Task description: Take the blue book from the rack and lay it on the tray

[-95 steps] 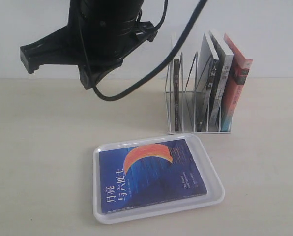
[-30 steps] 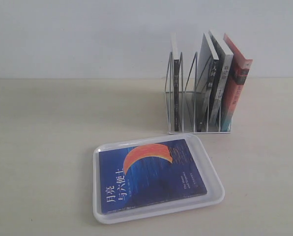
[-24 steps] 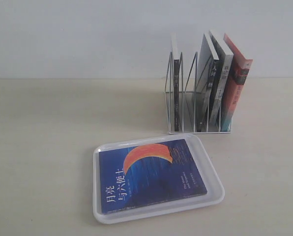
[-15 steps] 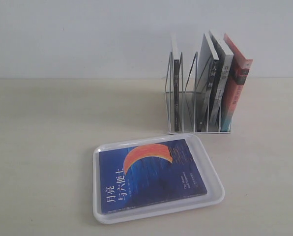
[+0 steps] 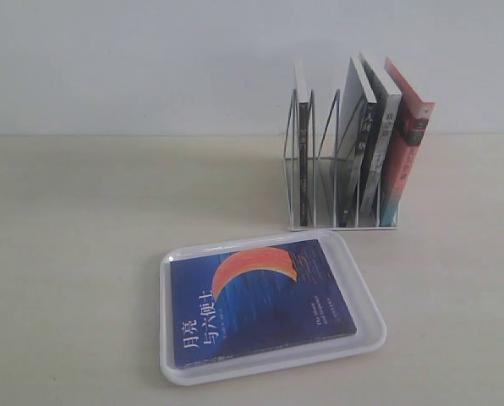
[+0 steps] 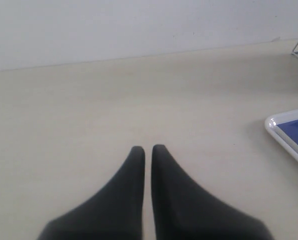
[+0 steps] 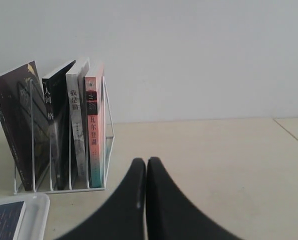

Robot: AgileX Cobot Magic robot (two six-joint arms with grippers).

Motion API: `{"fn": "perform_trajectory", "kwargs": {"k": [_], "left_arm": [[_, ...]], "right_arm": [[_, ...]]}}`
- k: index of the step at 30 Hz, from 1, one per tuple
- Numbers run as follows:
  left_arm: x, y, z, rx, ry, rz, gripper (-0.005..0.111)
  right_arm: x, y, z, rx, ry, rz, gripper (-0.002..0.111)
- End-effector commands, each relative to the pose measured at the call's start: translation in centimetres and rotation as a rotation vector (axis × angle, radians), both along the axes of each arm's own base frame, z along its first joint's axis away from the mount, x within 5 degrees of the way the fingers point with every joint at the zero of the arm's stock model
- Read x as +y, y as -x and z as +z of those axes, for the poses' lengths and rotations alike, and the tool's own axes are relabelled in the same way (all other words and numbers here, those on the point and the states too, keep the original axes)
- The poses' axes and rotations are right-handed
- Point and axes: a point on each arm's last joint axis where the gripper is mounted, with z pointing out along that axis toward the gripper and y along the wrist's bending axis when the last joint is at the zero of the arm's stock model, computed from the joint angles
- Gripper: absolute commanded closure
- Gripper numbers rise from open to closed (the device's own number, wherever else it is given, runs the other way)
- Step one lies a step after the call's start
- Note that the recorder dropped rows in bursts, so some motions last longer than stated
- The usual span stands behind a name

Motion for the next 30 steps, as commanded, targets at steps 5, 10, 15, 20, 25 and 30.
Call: {"fn": "perform_trajectory", "kwargs": {"k": [5, 10, 15, 20, 25, 30], "left_arm": [[0.0, 0.0, 0.3, -0.022, 0.001, 0.002, 0.102], [0.0, 0.0, 0.3, -0.022, 0.001, 0.002, 0.102], [0.0, 0.0, 0.3, -0.022, 0.001, 0.002, 0.102], [0.0, 0.0, 0.3, -0.022, 0.001, 0.002, 0.102], [0.0, 0.0, 0.3, -0.022, 0.001, 0.002, 0.102], [0.0, 0.0, 0.3, -0.022, 0.001, 0.002, 0.102]], "right_arm": [[0.0, 0.7, -1.3, 0.106, 0.023, 0.007, 0.109], [0.1, 1.3, -2.0, 0.163, 0.036, 0.012, 0.109], [0.1, 1.4, -2.5, 0.22, 0.038, 0.015, 0.109], [0.1, 1.4, -2.5, 0.221, 0.035, 0.015, 0.109], [0.1, 1.4, -2.5, 0.221, 0.033, 0.014, 0.109], [0.1, 1.4, -2.4, 0.21, 0.032, 0.014, 0.109]]}}
